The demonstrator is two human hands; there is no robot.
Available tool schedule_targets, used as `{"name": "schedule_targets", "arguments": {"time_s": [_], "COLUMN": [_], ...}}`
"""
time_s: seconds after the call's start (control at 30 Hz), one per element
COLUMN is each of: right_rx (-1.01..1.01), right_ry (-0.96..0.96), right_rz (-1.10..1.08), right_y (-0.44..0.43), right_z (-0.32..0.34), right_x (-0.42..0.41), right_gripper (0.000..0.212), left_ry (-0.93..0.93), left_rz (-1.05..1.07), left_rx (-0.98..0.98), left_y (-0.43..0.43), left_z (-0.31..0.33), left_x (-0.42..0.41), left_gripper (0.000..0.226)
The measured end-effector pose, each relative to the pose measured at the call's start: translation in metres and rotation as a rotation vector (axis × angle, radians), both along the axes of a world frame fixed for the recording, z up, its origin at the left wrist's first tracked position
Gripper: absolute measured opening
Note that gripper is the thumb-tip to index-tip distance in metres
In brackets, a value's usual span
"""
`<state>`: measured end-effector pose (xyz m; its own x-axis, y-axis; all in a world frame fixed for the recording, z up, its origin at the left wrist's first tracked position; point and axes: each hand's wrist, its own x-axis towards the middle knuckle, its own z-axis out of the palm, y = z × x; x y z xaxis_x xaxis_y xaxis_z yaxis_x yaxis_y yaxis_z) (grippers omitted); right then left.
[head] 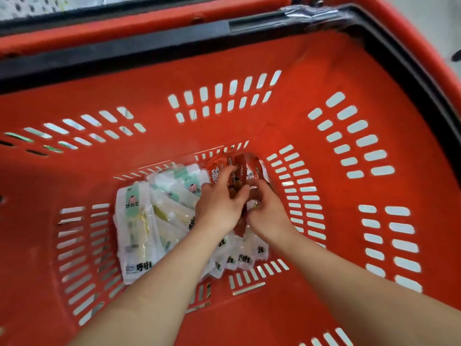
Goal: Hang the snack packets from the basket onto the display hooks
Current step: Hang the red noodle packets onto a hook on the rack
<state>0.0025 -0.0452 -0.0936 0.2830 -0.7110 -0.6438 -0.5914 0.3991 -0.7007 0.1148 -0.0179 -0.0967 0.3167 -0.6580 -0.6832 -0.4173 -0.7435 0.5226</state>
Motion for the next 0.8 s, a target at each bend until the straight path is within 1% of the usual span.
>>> {"name": "schedule_targets", "arguments": {"time_s": [0.1, 0.17, 0.2, 0.27, 0.33, 0.37, 0.4, 0.43, 0.5, 0.57, 0.6, 0.67, 0.73, 0.8], "right_rx": [0.046, 0.059, 0.070, 0.030, -0.098, -0.123, -0.104, -0.067, -0.011, -0.069, -0.111, -0.178, -0.271, -0.362], "right_ry": [-0.096, -0.109, -0.088, 0.010, 0.206, 0.302, 0.394, 0.471, 0.563, 0.568, 0.553, 0.523, 0.558, 0.626], "right_rz": [-0.061, -0.095, -0.105, -0.068, 0.046, 0.098, 0.140, 0.183, 0.265, 0.274, 0.252, 0.219, 0.166, 0.078], "right_y": [0.003, 0.003, 0.003, 0.002, -0.005, -0.009, -0.013, -0.017, -0.022, -0.021, -0.019, -0.014, -0.013, -0.014], "right_z": [0.004, 0.004, 0.003, 0.001, -0.006, -0.008, -0.010, -0.014, -0.022, -0.023, -0.019, -0.008, 0.008, 0.028], "right_x": [0.005, 0.009, 0.011, 0.014, 0.014, 0.013, 0.011, 0.009, 0.004, 0.003, 0.004, 0.006, 0.005, 0.004], "right_gripper": [0.047, 0.044, 0.044, 0.056, 0.072, 0.075, 0.074, 0.070, 0.052, 0.031, 0.027, 0.027, 0.022, 0.024], "left_ry": [-0.147, -0.251, -0.284, -0.321, -0.328, -0.308, -0.272, -0.224, -0.133, -0.076, -0.055, -0.051, -0.088, -0.159], "left_rz": [-0.051, -0.112, -0.107, -0.052, 0.062, 0.141, 0.217, 0.275, 0.347, 0.399, 0.429, 0.492, 0.531, 0.550], "left_rx": [-0.038, -0.086, -0.089, -0.056, 0.001, 0.019, 0.022, 0.007, -0.050, -0.097, -0.113, -0.146, -0.177, -0.189], "left_y": [-0.003, -0.006, -0.009, -0.011, -0.010, -0.007, -0.003, 0.001, 0.013, 0.025, 0.032, 0.046, 0.061, 0.074], "left_z": [0.004, 0.008, 0.009, 0.012, 0.012, 0.011, 0.011, 0.011, 0.014, 0.023, 0.027, 0.033, 0.042, 0.057], "left_x": [0.004, 0.009, 0.012, 0.018, 0.025, 0.029, 0.033, 0.035, 0.038, 0.038, 0.038, 0.039, 0.041, 0.045], "left_gripper": [0.040, 0.029, 0.021, 0.012, 0.017, 0.019, 0.021, 0.022, 0.023, 0.024, 0.023, 0.018, 0.012, 0.009]}}
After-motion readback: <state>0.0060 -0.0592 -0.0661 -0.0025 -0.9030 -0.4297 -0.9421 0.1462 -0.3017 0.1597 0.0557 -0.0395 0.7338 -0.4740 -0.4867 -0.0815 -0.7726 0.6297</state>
